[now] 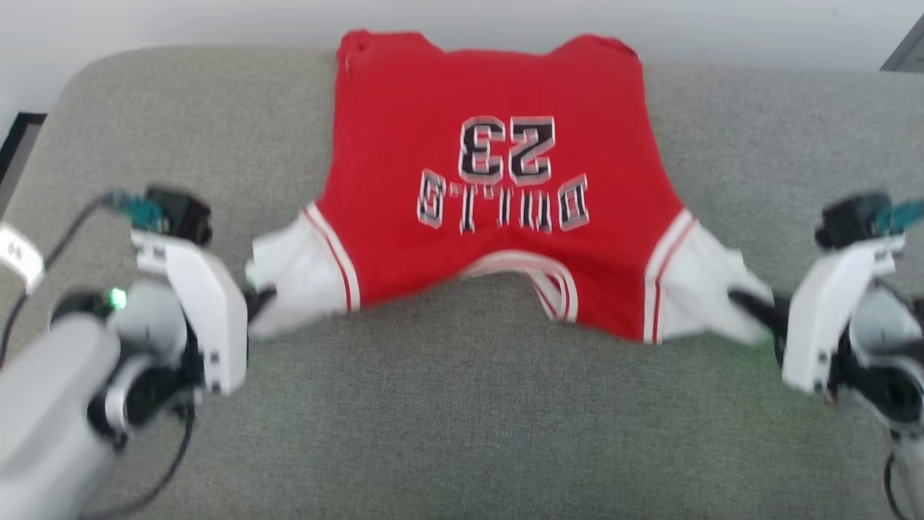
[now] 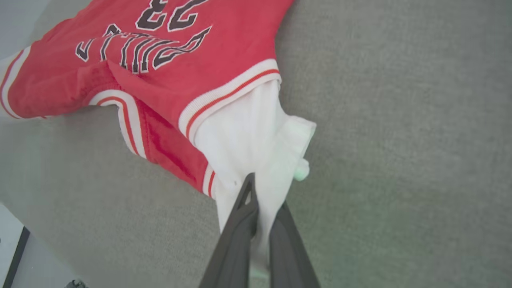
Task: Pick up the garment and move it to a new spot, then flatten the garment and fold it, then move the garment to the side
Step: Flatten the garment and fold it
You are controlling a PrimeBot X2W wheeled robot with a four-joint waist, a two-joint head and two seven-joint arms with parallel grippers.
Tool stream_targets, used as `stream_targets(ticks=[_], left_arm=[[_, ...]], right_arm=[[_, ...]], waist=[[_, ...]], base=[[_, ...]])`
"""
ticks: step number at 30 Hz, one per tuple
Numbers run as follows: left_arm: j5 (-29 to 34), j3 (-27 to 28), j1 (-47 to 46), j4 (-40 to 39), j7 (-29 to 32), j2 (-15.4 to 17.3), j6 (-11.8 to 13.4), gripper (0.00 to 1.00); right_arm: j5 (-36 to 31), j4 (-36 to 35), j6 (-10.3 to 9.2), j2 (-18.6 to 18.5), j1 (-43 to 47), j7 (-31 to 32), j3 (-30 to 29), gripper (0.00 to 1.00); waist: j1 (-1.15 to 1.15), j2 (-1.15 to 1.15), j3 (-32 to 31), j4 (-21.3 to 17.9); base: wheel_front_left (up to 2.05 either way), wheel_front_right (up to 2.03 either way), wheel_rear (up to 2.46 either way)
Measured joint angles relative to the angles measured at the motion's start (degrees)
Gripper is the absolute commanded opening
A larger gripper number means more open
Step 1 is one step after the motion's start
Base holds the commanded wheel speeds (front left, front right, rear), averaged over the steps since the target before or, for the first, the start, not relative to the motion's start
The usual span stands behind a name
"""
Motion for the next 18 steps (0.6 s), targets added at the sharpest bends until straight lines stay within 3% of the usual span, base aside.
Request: stream_targets(ticks=[7,8,13,18], left_arm=[[-3.8,-0.2,12.6,-16.7,2.7,6.9,9.0,0.0],[-5.1,-0.5,15.6,-20.0,3.4,8.6,11.3,0.0],[-6.4,-1.4,21.3,-25.5,3.7,11.0,14.4,0.0],[-6.9,-2.1,23.9,-25.6,2.9,10.5,15.0,0.0]], right_arm=[[-2.3,-13.7,0.0,4.1,14.3,13.8,-7.9,0.0],[-3.0,-17.1,0.0,5.6,18.0,17.8,-10.1,0.0],[-4.9,-24.9,0.0,9.1,25.9,26.0,-13.8,0.0],[-7.6,-27.7,0.01,10.8,29.5,26.2,-14.6,0.0]], waist=[[0.0,0.0,-1.7,0.0],[0.0,0.0,-1.8,0.0],[0.0,0.0,-1.4,0.4],[0.0,0.0,-0.2,0.9]], base=[[0.0,0.0,0.0],[0.0,0.0,0.0],[0.0,0.0,0.0],[0.0,0.0,0.0]])
